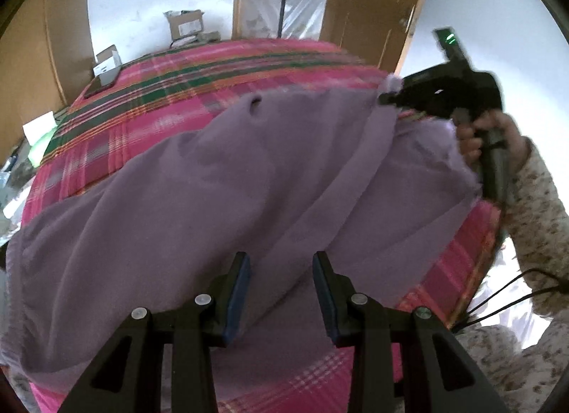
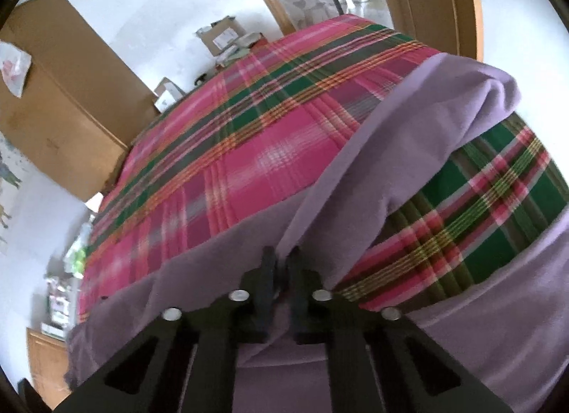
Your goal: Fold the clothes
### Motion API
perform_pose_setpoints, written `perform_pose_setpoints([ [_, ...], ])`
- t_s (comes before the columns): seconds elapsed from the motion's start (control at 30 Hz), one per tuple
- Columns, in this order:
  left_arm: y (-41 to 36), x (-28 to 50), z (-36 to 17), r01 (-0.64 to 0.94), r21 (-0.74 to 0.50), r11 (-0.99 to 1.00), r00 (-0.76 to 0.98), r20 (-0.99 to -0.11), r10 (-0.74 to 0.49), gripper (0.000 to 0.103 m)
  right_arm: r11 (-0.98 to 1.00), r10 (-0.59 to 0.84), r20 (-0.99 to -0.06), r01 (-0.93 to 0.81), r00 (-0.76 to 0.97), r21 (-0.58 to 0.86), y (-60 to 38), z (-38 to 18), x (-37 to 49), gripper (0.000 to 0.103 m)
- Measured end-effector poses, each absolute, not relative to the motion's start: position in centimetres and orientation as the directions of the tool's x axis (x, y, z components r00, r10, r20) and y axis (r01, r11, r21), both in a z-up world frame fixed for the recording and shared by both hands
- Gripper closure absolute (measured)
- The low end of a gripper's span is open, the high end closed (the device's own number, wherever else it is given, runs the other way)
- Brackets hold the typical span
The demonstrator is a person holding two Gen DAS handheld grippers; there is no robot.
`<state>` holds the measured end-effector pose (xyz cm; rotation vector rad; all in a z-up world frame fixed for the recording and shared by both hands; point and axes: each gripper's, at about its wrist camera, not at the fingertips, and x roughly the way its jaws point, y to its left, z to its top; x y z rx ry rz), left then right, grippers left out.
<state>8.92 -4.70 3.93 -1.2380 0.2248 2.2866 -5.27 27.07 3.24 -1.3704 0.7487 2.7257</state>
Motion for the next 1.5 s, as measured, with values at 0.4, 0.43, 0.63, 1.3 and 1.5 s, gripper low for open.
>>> perform_pose_setpoints([
  [0.4,-4.4,8.6,3.6,-0.502,-0.072,-0.862,-0.465,-0.818,0.339,0.066,-0.845,-0.22,-0.613,-0.166,-0.759,0.508,29.5,6.1,1.5,0.1],
  [0.43,-4.2,8.7,3.6,-0.508,-0.061,-0.859,-0.473,-0.814,0.337,0.066,-0.844,-0.216,-0.604,-0.164,-0.767,0.511,29.6,6.3,2.0,0.1],
  [0.63,-3.1,10.0,3.9,-0.579,0.013,-0.815,-0.518,-0.777,0.356,0.066,-0.835,-0.202,-0.603,-0.186,-0.771,0.518,30.1,5.8,3.7,0.1],
  [1.3,-4.2,10.7,5.3,-0.572,-0.055,-0.819,-0.557,-0.707,0.436,0.099,-0.817,-0.22,-0.553,-0.158,-0.804,0.555,30.5,4.9,5.4,0.1],
  [1.5,-5.3,12.0,7.6,-0.557,-0.064,-0.828,-0.616,-0.637,0.463,0.099,-0.844,-0.19,-0.473,-0.103,-0.86,0.526,29.7,7.9,7.1,0.1],
])
